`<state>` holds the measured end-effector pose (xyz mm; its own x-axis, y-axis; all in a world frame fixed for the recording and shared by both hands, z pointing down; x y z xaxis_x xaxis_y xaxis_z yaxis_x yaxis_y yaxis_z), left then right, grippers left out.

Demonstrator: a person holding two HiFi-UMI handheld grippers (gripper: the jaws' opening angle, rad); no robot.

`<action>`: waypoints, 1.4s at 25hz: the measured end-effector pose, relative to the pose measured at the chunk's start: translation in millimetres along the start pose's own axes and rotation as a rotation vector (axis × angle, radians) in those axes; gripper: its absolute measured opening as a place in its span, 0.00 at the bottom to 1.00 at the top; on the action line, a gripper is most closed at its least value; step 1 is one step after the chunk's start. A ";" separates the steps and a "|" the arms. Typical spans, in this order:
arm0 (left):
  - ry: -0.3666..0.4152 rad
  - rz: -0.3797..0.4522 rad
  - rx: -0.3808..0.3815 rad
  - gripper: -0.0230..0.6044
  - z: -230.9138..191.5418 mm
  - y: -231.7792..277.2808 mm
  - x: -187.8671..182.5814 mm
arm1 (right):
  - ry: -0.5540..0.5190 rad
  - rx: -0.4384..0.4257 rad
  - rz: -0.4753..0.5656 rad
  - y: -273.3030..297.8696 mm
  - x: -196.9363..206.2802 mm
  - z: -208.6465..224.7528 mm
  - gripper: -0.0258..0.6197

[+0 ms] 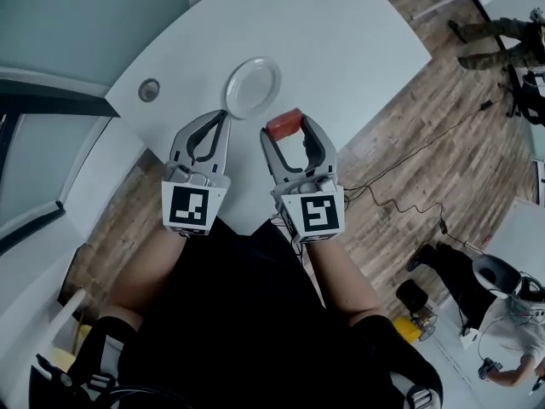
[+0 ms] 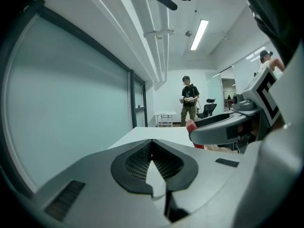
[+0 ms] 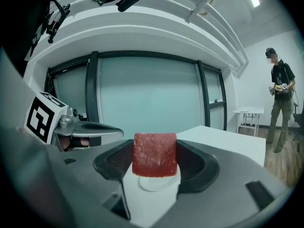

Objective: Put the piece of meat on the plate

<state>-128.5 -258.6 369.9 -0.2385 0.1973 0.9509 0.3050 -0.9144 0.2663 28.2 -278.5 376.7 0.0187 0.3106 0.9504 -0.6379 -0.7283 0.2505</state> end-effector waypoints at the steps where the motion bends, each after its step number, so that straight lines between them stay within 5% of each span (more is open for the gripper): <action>1: -0.002 -0.011 0.008 0.04 -2.6 3.5 5.6 | 0.001 0.005 -0.017 4.9 4.2 -0.2 0.48; 19: -0.027 -0.190 0.095 0.04 -30.7 88.7 81.1 | -0.004 0.030 -0.247 107.8 67.6 22.8 0.48; 35: -0.055 -0.281 0.110 0.04 -45.5 112.3 107.1 | -0.040 0.003 -0.429 143.2 89.2 27.5 0.48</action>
<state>-161.7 -356.2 494.4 -0.2778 0.4588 0.8440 0.3327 -0.7782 0.5326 -40.3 -371.9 502.4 0.3118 0.5620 0.7661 -0.5632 -0.5401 0.6254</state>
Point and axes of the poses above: the fingertips, and each gripper's own axes: y forward along the fingers, z to its right, x out of its underside, the point moved 7 cm from there along -y, backward along the fingers, and after that the axes turned 5 degrees about y, right-handed, at the moved point
